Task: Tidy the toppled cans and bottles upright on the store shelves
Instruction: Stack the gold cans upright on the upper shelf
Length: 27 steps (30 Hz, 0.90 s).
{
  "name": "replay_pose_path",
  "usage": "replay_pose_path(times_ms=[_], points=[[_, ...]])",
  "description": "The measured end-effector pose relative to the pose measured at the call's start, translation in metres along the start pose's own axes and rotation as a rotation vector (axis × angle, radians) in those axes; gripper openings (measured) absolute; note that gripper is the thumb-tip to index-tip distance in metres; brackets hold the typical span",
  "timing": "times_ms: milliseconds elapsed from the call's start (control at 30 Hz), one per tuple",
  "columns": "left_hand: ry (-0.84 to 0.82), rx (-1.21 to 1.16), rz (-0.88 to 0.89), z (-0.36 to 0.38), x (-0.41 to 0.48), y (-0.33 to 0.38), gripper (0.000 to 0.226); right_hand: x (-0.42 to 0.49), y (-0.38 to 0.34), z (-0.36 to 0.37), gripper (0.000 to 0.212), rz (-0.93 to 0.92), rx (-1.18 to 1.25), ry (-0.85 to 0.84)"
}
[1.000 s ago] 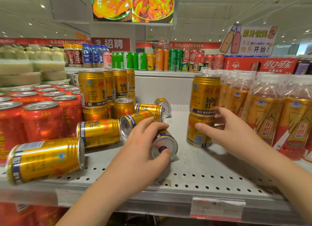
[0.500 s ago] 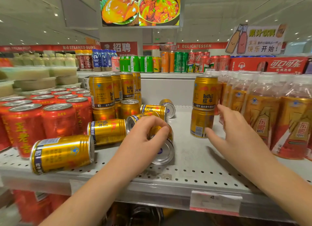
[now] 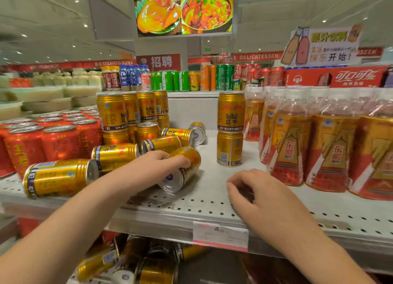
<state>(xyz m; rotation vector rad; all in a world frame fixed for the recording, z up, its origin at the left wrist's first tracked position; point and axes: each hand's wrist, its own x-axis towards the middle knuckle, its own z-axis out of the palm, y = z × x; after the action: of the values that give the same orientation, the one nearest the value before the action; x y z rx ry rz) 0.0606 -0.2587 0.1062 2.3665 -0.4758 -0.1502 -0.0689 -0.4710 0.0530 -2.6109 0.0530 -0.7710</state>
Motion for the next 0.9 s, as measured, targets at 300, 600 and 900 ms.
replay_pose_path(times_ms=[300, 600, 900], points=[[0.111, -0.376, 0.187, 0.041, -0.004, 0.020, 0.064, 0.001, 0.003, 0.005, 0.037, 0.038, 0.097, 0.005], [0.016, -0.281, 0.358, 0.064, -0.007, 0.026, 0.076, -0.005, -0.002, 0.003, 0.031, 0.004, 0.047, 0.086], [0.344, 0.055, 0.498, -0.016, -0.057, -0.048, 0.057, -0.024, -0.042, 0.004, 0.021, -0.198, 0.181, 0.216]])
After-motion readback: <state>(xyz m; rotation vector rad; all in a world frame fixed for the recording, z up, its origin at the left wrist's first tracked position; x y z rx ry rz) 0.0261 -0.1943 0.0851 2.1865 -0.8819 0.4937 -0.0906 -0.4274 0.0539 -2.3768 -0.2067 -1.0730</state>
